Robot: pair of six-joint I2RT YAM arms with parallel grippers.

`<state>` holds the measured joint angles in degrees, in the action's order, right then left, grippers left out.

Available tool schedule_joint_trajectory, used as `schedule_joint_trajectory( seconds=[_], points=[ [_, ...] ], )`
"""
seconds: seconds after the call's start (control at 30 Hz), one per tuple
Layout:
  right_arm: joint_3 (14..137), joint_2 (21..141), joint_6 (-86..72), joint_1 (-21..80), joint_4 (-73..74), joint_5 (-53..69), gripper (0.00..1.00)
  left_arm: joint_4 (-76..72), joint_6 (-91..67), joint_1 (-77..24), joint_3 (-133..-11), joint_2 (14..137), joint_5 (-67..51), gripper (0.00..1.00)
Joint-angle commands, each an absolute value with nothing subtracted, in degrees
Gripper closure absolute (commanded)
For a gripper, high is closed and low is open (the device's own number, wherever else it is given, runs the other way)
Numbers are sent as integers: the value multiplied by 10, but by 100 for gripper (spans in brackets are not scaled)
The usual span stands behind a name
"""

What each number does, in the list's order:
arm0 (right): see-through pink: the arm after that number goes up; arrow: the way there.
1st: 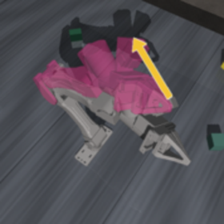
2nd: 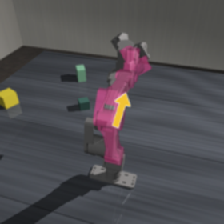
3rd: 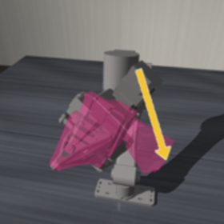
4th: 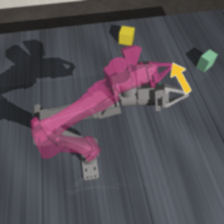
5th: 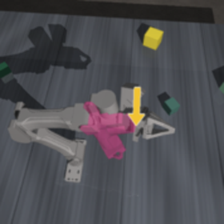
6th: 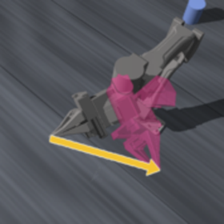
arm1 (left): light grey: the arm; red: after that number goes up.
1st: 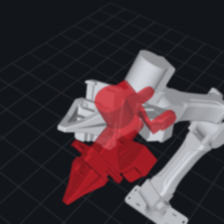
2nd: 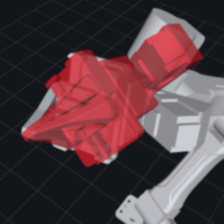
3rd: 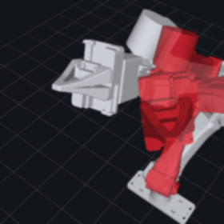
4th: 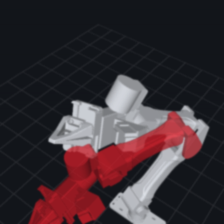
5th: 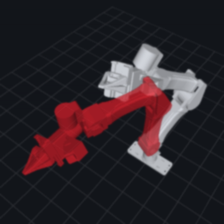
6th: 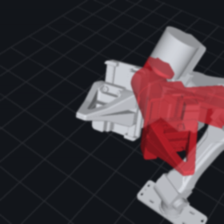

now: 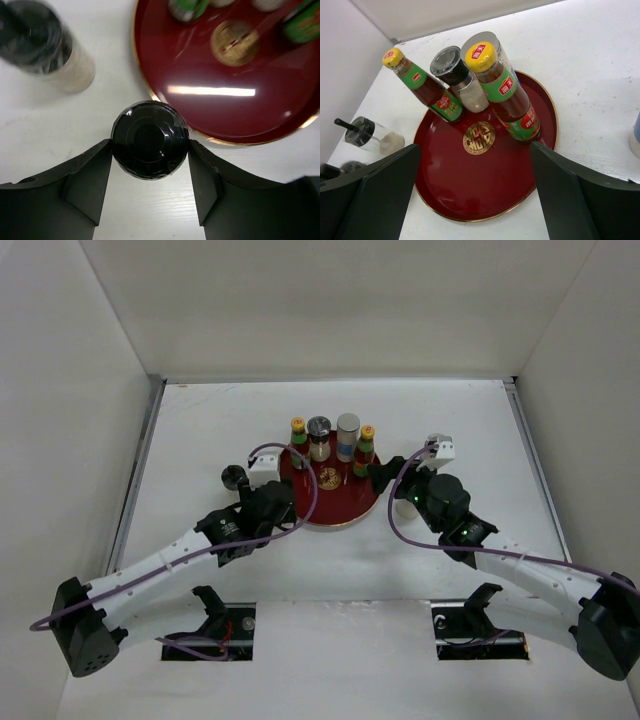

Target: Organize the condiment bottles

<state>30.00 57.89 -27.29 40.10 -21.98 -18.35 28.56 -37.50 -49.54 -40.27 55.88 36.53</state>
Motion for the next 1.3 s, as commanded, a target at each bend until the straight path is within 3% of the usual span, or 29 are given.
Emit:
schedule_joint_trajectory(
  seconds=[0.0, 0.23, 0.5, 0.7, 0.77, 0.9, 1.07, 1.27],
  points=[
    [307, 583, -279, 398, -249, -183, 3, 239, -330, -527, -506, 560, 409, 64],
    [306, 582, -279, 395, -249, -184, 3, 130, -273, -531, -564, 677, 382, 64],
    [302, 579, -280, 385, -249, -184, 3, -27, -250, -467, -610, 823, 295, 64],
    [302, 583, -280, 383, -249, -184, 3, -59, -254, -435, -640, 900, 244, 61],
    [301, 581, -280, 380, -248, -184, 3, -64, -252, -430, -642, 917, 239, 57],
    [301, 578, -280, 377, -246, -184, 3, -62, -248, -428, -644, 934, 237, 38],
    [301, 577, -280, 375, -245, -184, 3, -53, -238, -433, -635, 913, 241, 25],
    [300, 572, -280, 375, -245, -184, 3, -38, -233, -446, -571, 787, 298, 27]
  ],
)
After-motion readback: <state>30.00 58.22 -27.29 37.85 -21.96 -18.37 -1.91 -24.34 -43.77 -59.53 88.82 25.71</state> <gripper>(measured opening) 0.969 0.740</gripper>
